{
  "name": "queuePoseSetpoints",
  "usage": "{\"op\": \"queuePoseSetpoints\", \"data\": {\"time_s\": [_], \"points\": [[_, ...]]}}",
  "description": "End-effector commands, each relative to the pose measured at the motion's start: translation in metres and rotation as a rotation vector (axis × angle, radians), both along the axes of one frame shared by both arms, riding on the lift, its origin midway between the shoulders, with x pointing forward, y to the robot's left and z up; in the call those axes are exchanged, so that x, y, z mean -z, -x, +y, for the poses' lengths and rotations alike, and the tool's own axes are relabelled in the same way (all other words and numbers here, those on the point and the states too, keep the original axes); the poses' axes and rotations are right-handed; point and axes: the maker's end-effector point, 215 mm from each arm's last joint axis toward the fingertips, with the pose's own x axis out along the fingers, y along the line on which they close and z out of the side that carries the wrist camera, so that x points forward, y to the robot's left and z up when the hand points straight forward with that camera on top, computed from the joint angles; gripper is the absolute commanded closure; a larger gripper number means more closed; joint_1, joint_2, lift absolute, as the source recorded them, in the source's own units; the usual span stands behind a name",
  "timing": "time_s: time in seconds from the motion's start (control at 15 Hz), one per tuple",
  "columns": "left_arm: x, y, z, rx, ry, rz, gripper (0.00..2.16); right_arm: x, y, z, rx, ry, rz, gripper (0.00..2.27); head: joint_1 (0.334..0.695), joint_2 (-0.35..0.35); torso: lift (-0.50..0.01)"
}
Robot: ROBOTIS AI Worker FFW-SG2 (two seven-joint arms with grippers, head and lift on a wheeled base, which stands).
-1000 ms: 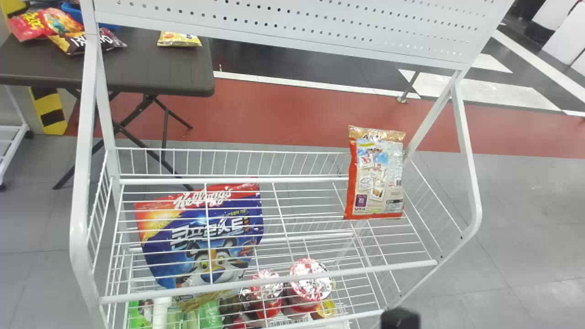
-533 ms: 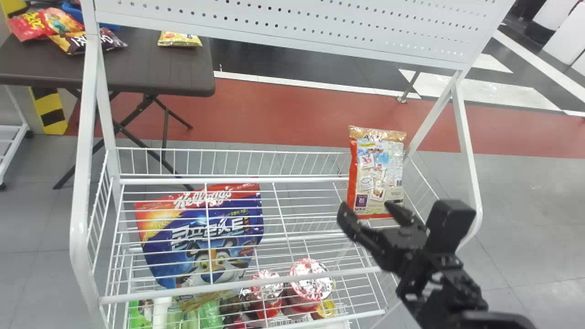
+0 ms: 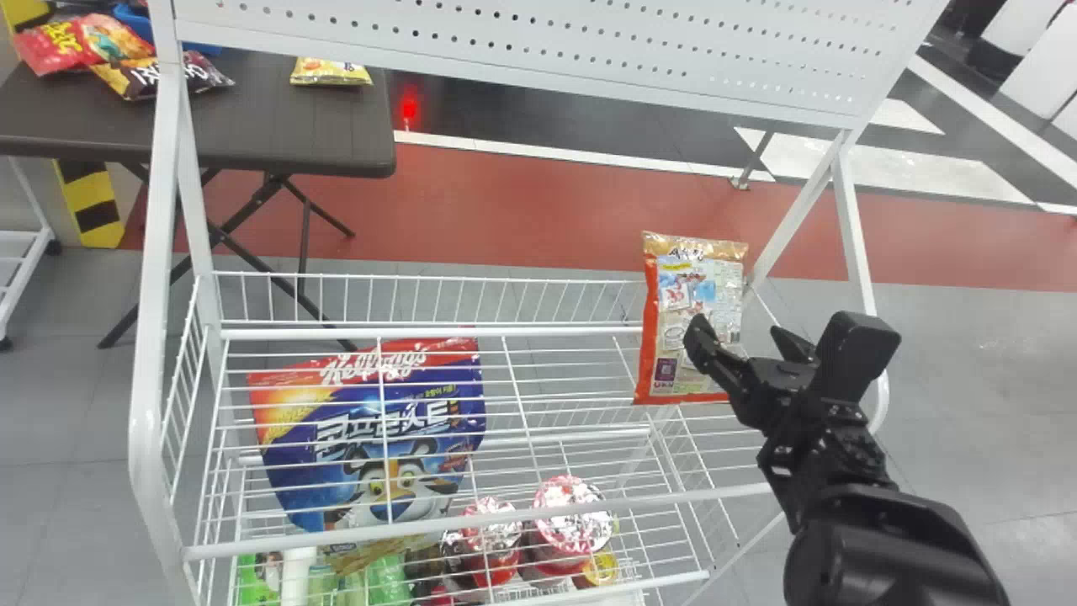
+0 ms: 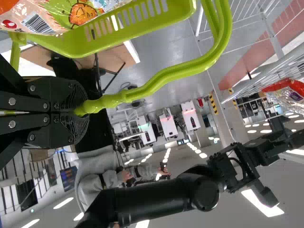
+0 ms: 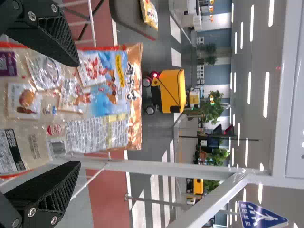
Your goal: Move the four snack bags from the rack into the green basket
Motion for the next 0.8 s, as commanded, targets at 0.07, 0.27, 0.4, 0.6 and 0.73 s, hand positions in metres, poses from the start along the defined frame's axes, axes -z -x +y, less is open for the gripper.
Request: {"op": "queuePoseSetpoints", "data": {"time_s": [0.07,0.27,0.4,0.6,0.73], "points": [[0.001,0.001,-0.003,0.015,-0.002,0.001,1.84,0.0,-0.022,-0.024,0.003,0.017,0.015,0.08,0.695,-0.35,0.0],[0.003,0.002,-0.004,0.023,-0.009,0.009,1.84,0.023,-0.034,-0.03,-0.028,-0.007,0.074,0.1,0.695,-0.35,0.0],[0.004,0.003,-0.004,0.024,-0.013,0.014,1.84,0.041,-0.042,-0.022,-0.087,-0.052,0.111,0.16,0.695,-0.35,0.0],[0.005,0.002,-0.005,0.023,-0.015,0.017,1.84,0.055,-0.049,-0.009,-0.145,-0.077,0.138,0.3,0.695,-0.35,0.0],[0.005,0.003,-0.006,0.024,-0.014,0.018,1.84,0.066,-0.049,0.002,-0.194,-0.103,0.18,1.46,0.695,-0.35,0.0]]}}
